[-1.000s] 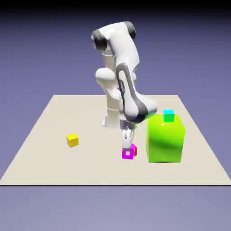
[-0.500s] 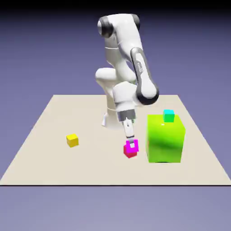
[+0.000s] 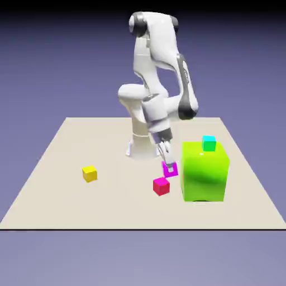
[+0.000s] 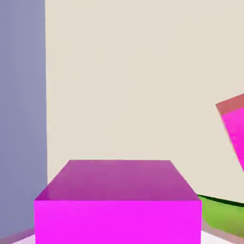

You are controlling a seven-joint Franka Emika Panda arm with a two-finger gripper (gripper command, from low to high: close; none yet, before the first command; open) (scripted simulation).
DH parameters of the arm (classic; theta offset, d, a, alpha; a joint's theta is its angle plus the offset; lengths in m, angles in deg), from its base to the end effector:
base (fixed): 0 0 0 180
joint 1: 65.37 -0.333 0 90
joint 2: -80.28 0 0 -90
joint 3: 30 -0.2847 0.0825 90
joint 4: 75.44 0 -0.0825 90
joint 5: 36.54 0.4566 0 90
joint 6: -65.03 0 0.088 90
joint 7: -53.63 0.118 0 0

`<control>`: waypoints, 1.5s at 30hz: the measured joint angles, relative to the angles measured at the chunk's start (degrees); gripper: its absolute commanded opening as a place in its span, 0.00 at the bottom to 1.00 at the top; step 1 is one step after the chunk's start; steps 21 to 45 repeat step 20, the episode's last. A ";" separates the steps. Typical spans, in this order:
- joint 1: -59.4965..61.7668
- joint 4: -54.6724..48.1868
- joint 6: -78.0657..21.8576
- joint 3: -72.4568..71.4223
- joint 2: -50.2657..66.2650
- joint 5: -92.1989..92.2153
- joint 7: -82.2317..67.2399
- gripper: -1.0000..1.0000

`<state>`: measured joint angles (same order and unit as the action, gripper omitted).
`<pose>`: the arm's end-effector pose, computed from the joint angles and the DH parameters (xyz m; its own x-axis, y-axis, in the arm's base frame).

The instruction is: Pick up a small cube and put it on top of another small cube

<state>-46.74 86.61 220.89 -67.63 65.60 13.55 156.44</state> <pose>0.4053 0.0783 0.1639 -0.6063 -0.7448 -0.2787 -0.7788 0.6270 0.0187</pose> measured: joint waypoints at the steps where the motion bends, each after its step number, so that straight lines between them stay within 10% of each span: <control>1: -0.01 0.99 -1.39 0.01 -1.10 -2.49 2.47 0.00; 8: -0.09 6.13 -8.59 0.04 -6.78 -15.34 15.21 0.00; 17: -2.41 6.29 9.92 3.10 11.89 -22.57 19.69 0.00; 18: -2.69 6.31 11.78 3.39 13.77 -23.29 20.14 1.00; 45: -2.65 6.31 11.73 3.42 13.77 -23.28 20.13 1.00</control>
